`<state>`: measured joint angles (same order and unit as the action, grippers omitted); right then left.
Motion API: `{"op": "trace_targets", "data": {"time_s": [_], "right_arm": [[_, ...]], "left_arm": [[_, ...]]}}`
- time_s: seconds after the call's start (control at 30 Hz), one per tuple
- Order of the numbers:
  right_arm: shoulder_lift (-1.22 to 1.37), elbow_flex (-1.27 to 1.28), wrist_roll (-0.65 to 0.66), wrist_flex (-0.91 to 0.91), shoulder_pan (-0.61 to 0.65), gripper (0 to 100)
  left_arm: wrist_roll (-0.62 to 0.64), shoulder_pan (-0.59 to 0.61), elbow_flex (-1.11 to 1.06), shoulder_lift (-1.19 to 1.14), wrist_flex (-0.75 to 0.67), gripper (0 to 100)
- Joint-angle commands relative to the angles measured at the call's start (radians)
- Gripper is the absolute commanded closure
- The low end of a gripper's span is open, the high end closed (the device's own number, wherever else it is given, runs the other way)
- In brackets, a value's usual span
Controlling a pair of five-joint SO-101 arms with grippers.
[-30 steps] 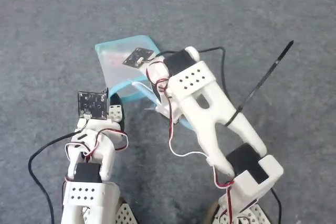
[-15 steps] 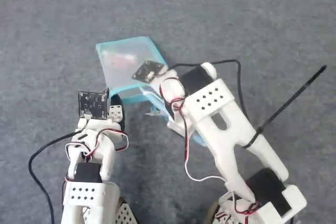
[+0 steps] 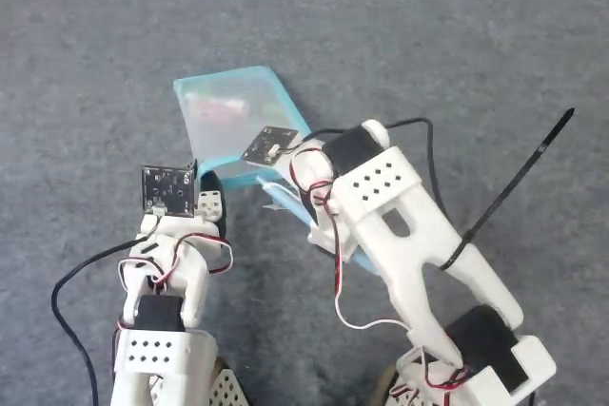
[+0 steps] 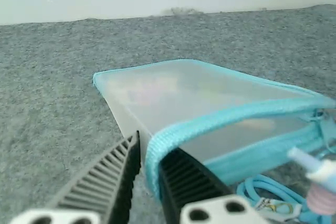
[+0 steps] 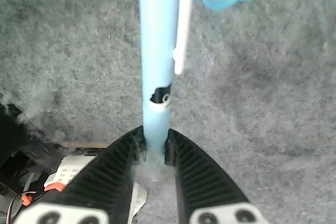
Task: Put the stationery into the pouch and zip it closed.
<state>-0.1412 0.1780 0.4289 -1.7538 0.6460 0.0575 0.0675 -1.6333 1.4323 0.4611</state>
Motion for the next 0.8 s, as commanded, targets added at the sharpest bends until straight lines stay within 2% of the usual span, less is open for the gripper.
{"op": "trace_targets", "data": {"time_s": [0.0, 0.33, 0.77], "right_arm": [[0.018, -0.060, 0.002, -0.038, 0.001, 99.2], [0.248, -0.276, -0.018, -0.044, -0.016, 99.2], [0.375, -0.532, -0.143, -0.042, -0.125, 99.2]], "left_arm": [[-0.011, -0.012, 0.004, 0.002, -0.038, 99], [-0.011, -0.012, 0.004, 0.002, -0.038, 99], [-0.074, -0.055, -0.013, 0.002, -0.037, 99]]}}
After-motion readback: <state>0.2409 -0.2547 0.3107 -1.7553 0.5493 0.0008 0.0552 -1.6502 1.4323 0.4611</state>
